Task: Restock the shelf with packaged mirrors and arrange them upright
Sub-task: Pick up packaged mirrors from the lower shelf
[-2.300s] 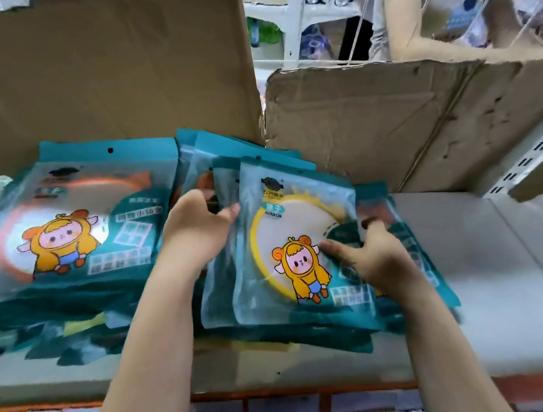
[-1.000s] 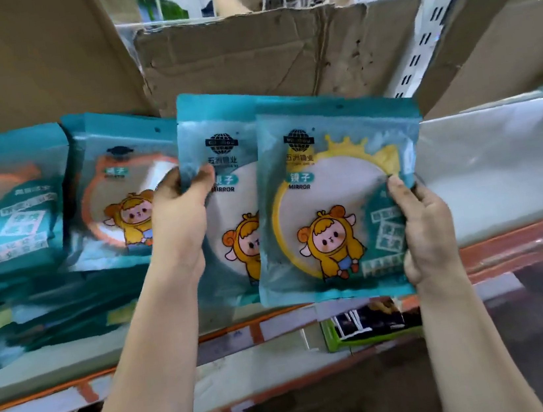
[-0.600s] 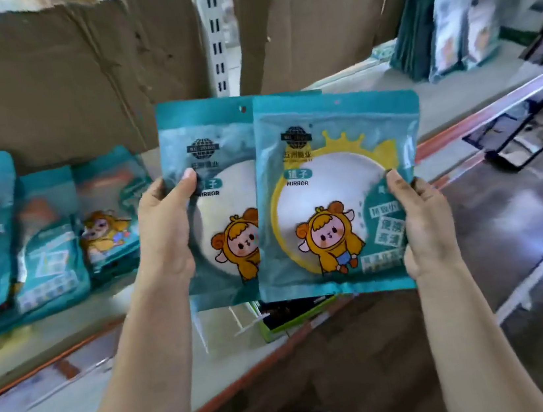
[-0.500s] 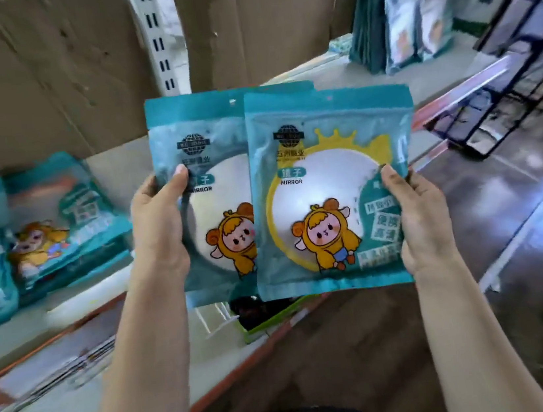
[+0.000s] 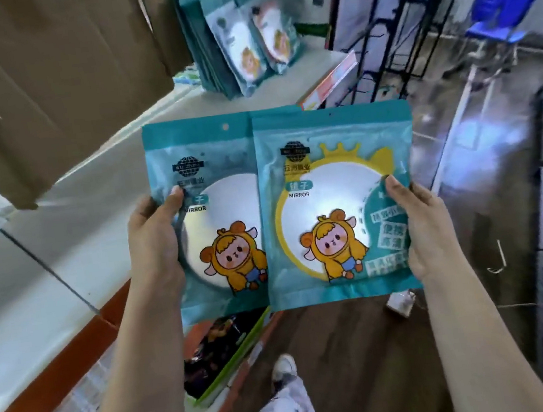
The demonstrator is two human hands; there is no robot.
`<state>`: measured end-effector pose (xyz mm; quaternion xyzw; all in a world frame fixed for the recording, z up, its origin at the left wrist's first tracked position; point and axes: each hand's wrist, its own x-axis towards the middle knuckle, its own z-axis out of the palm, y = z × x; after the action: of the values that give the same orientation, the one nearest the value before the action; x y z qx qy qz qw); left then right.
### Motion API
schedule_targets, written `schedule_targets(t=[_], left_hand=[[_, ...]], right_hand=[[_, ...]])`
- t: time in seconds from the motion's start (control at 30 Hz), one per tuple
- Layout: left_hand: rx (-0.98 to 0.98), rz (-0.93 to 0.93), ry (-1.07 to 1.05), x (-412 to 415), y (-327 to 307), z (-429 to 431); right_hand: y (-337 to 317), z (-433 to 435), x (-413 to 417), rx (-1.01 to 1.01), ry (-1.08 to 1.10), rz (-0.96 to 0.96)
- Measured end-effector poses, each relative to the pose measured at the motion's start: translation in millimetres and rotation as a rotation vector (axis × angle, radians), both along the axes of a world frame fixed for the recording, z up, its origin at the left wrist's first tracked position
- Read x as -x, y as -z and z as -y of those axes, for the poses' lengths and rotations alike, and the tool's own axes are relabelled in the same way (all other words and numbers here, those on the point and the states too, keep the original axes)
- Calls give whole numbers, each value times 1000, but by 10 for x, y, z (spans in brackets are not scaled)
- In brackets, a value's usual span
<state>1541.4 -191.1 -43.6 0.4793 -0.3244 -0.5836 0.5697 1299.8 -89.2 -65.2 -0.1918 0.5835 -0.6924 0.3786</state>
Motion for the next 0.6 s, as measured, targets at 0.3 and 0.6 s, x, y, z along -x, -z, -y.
schedule_targets(t=[0.3, 0.6], left_hand=[[-30, -11, 164, 1145, 193, 761], [-57, -62, 252, 2151, 117, 1824]], right_hand=[[109, 426, 907, -53, 84, 78], [-8, 1408, 1863, -47, 120, 72]])
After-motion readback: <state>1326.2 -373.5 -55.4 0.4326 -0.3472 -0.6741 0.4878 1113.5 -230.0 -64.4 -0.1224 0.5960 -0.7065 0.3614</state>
